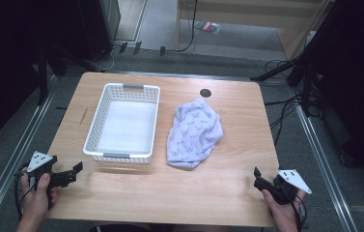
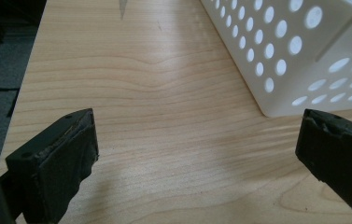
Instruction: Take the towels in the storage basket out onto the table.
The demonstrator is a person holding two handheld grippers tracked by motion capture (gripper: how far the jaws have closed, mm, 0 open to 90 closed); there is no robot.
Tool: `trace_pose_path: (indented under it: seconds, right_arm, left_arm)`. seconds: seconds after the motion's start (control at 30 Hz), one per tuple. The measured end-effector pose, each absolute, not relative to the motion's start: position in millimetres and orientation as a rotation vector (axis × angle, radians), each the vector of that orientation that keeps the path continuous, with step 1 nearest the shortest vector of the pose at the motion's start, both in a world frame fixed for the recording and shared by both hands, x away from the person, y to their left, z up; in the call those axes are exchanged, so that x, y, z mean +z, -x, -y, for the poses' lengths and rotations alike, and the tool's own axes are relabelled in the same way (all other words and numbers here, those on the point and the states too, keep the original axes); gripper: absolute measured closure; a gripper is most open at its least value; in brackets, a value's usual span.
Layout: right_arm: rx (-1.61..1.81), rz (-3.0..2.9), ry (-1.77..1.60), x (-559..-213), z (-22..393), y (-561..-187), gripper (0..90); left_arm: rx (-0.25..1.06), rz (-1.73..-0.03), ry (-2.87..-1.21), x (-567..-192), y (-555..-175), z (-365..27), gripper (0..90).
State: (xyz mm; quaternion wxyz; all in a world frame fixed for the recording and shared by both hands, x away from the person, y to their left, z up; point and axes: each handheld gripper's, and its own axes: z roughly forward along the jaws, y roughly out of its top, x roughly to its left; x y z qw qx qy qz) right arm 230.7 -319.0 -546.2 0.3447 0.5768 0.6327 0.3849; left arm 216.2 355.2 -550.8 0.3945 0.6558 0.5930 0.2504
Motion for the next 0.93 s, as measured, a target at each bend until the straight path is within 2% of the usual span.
trace_pose_path:
  seconds: [0.93]
  right_arm:
    - [1.003,-1.647,-1.501,-546.1,319.8,-231.2,13.2]
  left_arm:
    - [0.556,-1.502,-1.626,-553.8,-219.8,-360.8,0.2]
